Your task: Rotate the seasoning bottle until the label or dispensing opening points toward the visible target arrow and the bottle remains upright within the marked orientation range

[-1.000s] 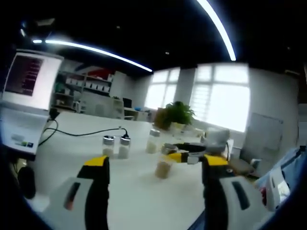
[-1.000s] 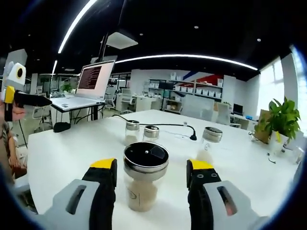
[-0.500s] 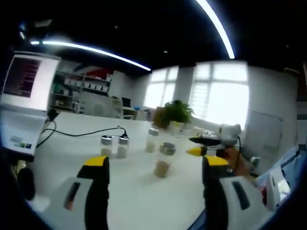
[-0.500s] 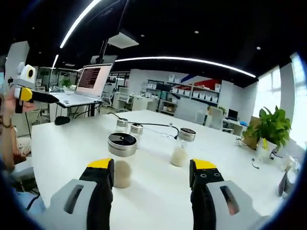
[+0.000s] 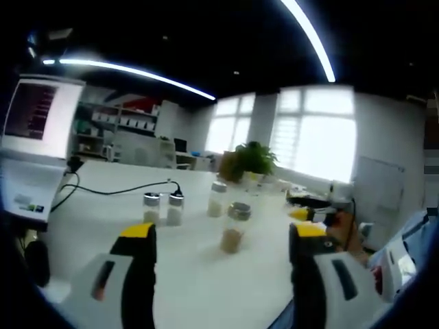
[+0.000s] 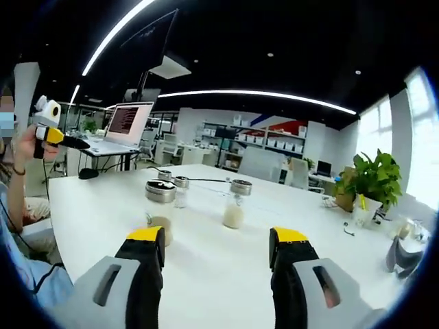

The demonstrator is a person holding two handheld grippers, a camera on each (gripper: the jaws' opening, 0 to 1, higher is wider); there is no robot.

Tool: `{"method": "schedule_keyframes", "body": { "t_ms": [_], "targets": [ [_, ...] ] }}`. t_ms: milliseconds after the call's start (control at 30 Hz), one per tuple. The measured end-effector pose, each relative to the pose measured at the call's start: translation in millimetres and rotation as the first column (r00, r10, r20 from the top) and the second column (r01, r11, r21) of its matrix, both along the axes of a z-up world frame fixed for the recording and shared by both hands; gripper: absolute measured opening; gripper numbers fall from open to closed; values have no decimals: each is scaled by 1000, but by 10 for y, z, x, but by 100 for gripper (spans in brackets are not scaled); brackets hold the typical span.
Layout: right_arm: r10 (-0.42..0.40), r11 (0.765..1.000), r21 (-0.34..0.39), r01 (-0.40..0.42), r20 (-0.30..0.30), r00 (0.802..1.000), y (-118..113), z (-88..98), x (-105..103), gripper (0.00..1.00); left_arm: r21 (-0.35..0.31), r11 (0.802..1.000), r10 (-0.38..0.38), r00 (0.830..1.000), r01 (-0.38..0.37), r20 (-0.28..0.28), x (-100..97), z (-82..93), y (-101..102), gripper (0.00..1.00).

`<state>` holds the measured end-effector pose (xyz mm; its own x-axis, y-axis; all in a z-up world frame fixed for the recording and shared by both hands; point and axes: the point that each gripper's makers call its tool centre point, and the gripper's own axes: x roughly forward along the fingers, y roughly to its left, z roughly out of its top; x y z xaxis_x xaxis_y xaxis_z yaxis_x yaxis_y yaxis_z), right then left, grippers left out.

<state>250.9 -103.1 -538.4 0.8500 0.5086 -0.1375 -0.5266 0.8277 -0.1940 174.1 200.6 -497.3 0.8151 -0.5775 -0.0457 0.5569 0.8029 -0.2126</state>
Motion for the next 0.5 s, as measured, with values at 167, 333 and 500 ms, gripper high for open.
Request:
{"method": "schedule_keyframes", "body": {
  "t_ms": [167, 333, 500],
  "targets": [
    [-11, 999, 30, 11, -2, 1000, -147, 37, -22, 63, 2, 1000, 0, 1000, 0, 3, -1, 15, -12, 84],
    [-25, 999, 39, 25, 6, 1000, -214, 61, -14, 64, 6, 1000, -4, 1000, 4, -1, 1, 6, -44, 84],
    [-26, 999, 45, 26, -8, 1000, -232, 28, 21, 65, 10, 1000, -17, 1000, 17, -7, -10, -8, -91, 84]
  ]
}}
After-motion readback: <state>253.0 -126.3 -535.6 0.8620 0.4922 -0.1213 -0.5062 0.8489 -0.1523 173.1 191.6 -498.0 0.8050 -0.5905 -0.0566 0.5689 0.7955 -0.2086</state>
